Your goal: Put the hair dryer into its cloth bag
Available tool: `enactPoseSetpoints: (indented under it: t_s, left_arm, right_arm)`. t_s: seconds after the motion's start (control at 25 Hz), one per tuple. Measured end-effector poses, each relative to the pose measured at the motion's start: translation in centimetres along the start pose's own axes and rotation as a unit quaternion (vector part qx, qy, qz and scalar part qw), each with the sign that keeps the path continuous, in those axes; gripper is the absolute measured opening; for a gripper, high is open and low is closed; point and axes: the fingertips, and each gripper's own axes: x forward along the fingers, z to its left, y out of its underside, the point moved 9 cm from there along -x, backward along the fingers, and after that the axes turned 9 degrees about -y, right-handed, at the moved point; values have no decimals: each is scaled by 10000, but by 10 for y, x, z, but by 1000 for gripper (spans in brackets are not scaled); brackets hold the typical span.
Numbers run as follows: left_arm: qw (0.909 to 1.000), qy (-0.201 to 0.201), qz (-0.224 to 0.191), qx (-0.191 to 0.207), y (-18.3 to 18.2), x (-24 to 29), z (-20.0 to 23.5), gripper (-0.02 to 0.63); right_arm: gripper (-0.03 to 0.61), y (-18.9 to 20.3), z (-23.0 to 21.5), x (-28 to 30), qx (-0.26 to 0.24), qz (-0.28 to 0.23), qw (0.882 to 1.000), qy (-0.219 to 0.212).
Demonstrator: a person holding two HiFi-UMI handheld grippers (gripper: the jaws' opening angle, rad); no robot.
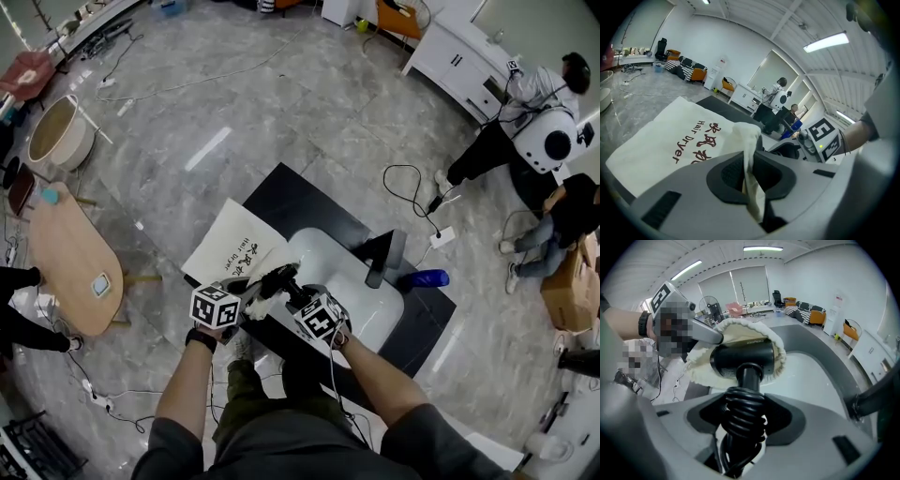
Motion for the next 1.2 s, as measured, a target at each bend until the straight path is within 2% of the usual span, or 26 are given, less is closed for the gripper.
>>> enactPoseSetpoints:
  t_s: [0.48, 0.84, 1.2]
  left_arm:
    - [9994, 317, -58, 132, -6, -10, -2, 28]
    - [9980, 565, 58, 276, -4, -10, -4, 28]
    - [9980, 596, 137, 142, 3, -11, 5, 28]
  right_arm:
    - [248, -55, -12, 19, -545, 266, 9982, 8]
    - [249, -84, -11, 39, -648, 194, 9977, -6]
    - [250, -82, -13, 53, -551, 65, 9983, -173]
